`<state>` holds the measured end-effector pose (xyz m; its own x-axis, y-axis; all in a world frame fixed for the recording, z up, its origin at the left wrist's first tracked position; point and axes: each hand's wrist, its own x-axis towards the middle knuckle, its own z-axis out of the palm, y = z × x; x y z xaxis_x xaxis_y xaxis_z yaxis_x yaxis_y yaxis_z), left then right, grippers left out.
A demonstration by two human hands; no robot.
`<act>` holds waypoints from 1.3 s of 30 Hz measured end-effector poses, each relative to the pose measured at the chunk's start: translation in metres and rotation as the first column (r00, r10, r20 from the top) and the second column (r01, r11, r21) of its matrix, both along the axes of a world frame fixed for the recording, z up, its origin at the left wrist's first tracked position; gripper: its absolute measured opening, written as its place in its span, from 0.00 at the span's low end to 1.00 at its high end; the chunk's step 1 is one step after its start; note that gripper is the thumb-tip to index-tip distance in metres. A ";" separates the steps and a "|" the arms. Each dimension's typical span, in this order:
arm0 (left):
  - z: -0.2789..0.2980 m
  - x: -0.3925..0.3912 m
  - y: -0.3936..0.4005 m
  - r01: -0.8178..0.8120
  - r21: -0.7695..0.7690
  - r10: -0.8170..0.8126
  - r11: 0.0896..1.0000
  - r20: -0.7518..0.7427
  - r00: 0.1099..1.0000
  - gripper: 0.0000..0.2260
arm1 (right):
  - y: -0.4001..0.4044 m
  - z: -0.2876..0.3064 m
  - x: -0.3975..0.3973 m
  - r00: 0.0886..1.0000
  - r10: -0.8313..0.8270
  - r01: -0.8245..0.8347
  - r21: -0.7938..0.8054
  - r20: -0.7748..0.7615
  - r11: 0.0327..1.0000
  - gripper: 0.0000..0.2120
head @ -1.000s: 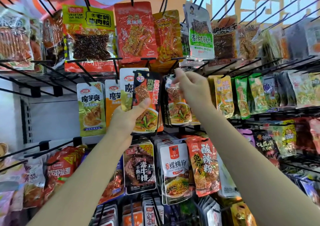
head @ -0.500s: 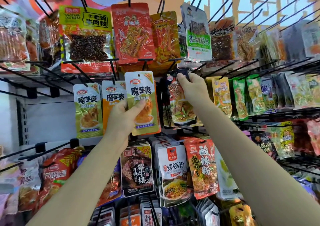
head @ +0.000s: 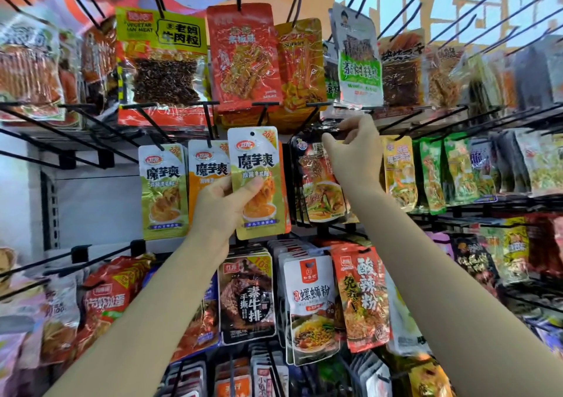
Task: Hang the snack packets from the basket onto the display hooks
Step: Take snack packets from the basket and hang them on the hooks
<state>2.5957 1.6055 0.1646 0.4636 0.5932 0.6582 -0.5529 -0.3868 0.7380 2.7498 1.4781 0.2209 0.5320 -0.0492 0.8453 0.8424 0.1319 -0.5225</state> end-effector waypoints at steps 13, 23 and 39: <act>-0.002 -0.088 0.028 -0.135 0.107 0.136 0.985 0.000 0.991 0.07 | 0.060 -0.011 -0.108 0.795 0.606 -0.593 -0.233 -0.017 0.771 0.09; 0.005 -0.132 0.088 -0.273 0.082 0.277 0.959 -0.051 0.959 0.04 | 0.127 0.009 -0.166 0.760 0.630 -0.650 -0.160 -0.160 0.743 0.12; 0.011 -0.123 0.109 -0.251 0.047 0.252 0.967 -0.010 0.968 0.06 | 0.150 0.016 -0.168 0.856 0.515 -0.501 -0.180 0.038 0.846 0.07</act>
<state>2.4728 1.7143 0.1758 0.3138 0.6621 0.6806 -0.4222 -0.5447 0.7246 2.5820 1.6278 0.2371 0.3747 0.3468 0.8599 0.7203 0.4751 -0.5054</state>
